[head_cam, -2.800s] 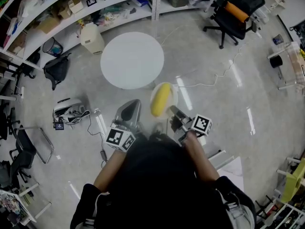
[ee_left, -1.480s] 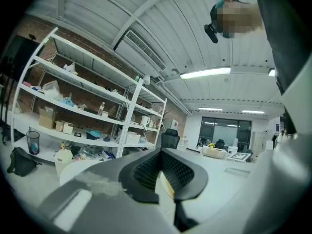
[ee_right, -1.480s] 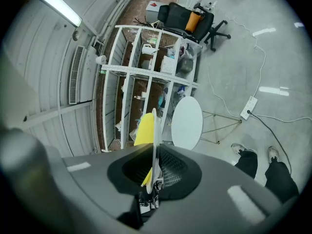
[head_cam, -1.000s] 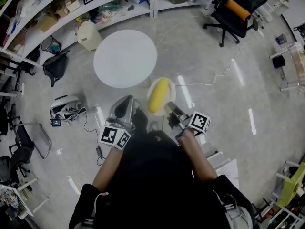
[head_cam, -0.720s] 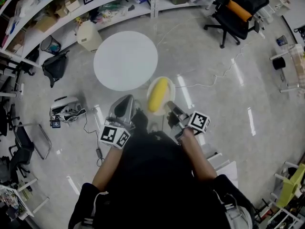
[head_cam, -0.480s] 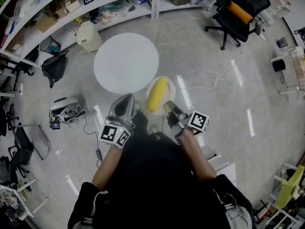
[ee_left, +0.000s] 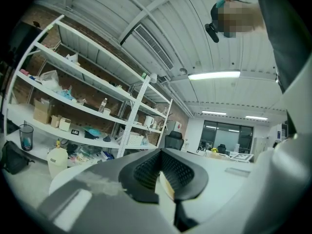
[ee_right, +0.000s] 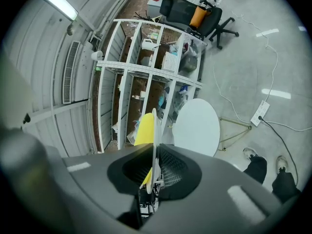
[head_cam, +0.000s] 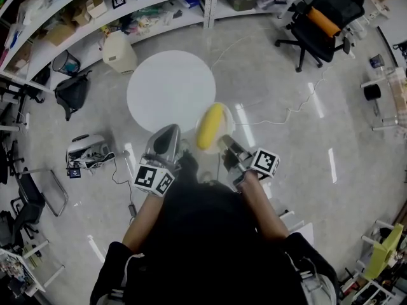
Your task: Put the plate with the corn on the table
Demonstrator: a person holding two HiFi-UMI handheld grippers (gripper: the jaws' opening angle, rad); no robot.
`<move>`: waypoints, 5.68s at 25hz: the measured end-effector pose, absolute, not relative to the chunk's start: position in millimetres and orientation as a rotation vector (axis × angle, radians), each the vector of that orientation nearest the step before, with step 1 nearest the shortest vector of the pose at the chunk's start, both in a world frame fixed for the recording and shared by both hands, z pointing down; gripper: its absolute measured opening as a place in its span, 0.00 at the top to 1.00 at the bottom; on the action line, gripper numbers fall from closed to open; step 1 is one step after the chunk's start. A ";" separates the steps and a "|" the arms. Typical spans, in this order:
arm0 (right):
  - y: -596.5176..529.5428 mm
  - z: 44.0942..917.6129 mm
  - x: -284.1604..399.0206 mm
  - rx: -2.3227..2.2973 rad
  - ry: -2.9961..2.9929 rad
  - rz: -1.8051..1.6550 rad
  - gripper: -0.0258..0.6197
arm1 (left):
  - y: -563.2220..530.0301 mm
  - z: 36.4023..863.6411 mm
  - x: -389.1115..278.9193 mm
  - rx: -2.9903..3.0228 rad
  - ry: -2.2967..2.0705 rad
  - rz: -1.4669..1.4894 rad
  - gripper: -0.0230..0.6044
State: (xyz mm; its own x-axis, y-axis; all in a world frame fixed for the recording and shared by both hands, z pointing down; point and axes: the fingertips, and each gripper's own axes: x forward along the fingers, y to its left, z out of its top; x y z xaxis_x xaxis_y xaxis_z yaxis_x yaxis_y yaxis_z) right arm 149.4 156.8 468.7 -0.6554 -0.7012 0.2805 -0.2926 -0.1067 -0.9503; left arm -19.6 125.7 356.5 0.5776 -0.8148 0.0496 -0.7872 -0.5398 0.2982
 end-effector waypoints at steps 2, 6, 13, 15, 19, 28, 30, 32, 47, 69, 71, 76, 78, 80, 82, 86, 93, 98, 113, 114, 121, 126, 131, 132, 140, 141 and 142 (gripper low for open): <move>148.5 467.5 146.7 -1.088 1.865 -1.816 0.89 | 116.8 356.7 -21.5 2.531 -1.309 -0.140 0.96; 132.4 466.6 140.8 -1.081 1.871 -1.810 0.89 | 98.2 357.4 -27.8 2.525 -1.313 -0.146 0.96; 107.7 467.2 138.3 -1.096 1.871 -1.816 0.89 | 68.3 364.2 -28.9 2.513 -1.279 -0.151 0.96; 99.8 468.7 139.1 -1.118 1.883 -1.811 0.89 | 57.9 364.7 -32.0 2.506 -1.270 -0.153 0.96; 80.7 464.6 134.7 -1.096 1.854 -1.800 0.89 | 32.3 364.5 -39.5 2.509 -1.254 -0.144 0.96; 32.5 465.1 122.4 -1.082 1.836 -1.776 0.89 | -19.8 373.7 -57.5 2.498 -1.206 -0.134 0.96; 25.2 464.7 120.5 -1.078 1.837 -1.770 0.89 | -27.4 375.1 -60.2 2.492 -1.192 -0.138 0.96; 16.2 464.9 118.0 -1.079 1.843 -1.767 0.89 | -36.2 374.9 -64.6 2.490 -1.194 -0.129 0.96; -30.4 454.1 114.2 -0.922 1.946 -1.791 0.89 | -61.5 374.8 -68.5 2.442 -1.314 -0.139 0.96; -73.6 478.2 136.7 -0.714 2.117 -1.896 0.89 | -71.9 397.5 -48.1 2.253 -1.574 -0.173 0.96; -75.5 482.7 136.3 -0.701 2.121 -1.908 0.89 | -73.0 400.1 -48.8 2.244 -1.586 -0.174 0.96; -81.6 496.7 131.4 -0.683 2.142 -1.923 0.89 | -74.3 411.7 -49.9 2.228 -1.593 -0.159 0.96; -84.4 503.0 128.2 -0.678 2.152 -1.926 0.89 | -74.8 417.6 -50.6 2.217 -1.591 -0.158 0.96; -88.8 508.7 126.0 -0.668 2.171 -1.919 0.89 | -77.1 423.1 -50.3 2.207 -1.591 -0.161 0.96; -93.4 514.3 124.4 -0.657 2.181 -1.917 0.89 | -80.9 427.2 -49.8 2.203 -1.594 -0.161 0.96; -96.3 526.2 122.9 -0.653 2.171 -1.936 0.89 | -85.9 432.6 -48.4 2.205 -1.598 -0.166 0.96; -102.2 543.4 121.9 -0.642 2.171 -1.951 0.89 | -92.2 446.5 -42.7 2.191 -1.594 -0.170 0.96; -105.4 556.7 119.7 -0.625 2.189 -1.954 0.89 | -94.3 460.5 -40.6 2.182 -1.588 -0.166 0.96; -125.8 603.1 107.5 -0.558 2.198 -1.962 0.89 | -116.9 495.4 -42.1 2.162 -1.584 -0.154 0.96; -127.3 606.4 106.5 -0.558 2.200 -1.965 0.89 | -119.0 497.6 -42.6 2.160 -1.588 -0.155 0.96; -135.8 631.0 102.8 -0.554 2.202 -1.990 0.89 | -132.3 514.0 -49.1 2.142 -1.611 -0.160 0.96; -139.4 647.3 98.4 -0.552 2.197 -2.010 0.89 | -137.8 530.7 -54.7 2.125 -1.609 -0.155 0.96; -146.6 662.3 94.4 -0.545 2.205 -2.017 0.89 | -145.6 538.8 -55.1 2.129 -1.593 -0.177 0.96; -147.6 665.7 94.2 -0.545 2.202 -2.021 0.89 | -146.8 540.7 -54.9 2.127 -1.593 -0.176 0.96; -157.5 694.2 90.6 -0.527 2.220 -2.041 0.89 | -154.8 553.7 -59.3 2.119 -1.583 -0.188 0.96; -159.0 697.9 90.7 -0.530 2.224 -2.047 0.89 | -156.0 554.6 -60.2 2.119 -1.583 -0.189 0.96; -160.1 701.6 90.7 -0.534 2.226 -2.053 0.89 | -157.0 555.3 -61.4 2.119 -1.585 -0.189 0.96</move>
State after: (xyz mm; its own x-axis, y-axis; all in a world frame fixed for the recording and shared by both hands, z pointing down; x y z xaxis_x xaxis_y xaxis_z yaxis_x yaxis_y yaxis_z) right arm 90.7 -160.1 701.6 -0.9375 -0.2959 0.1831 -0.2064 0.0492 -0.9772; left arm -61.4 -157.0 555.3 0.3182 -0.9320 0.1734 -0.8650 -0.2106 0.4555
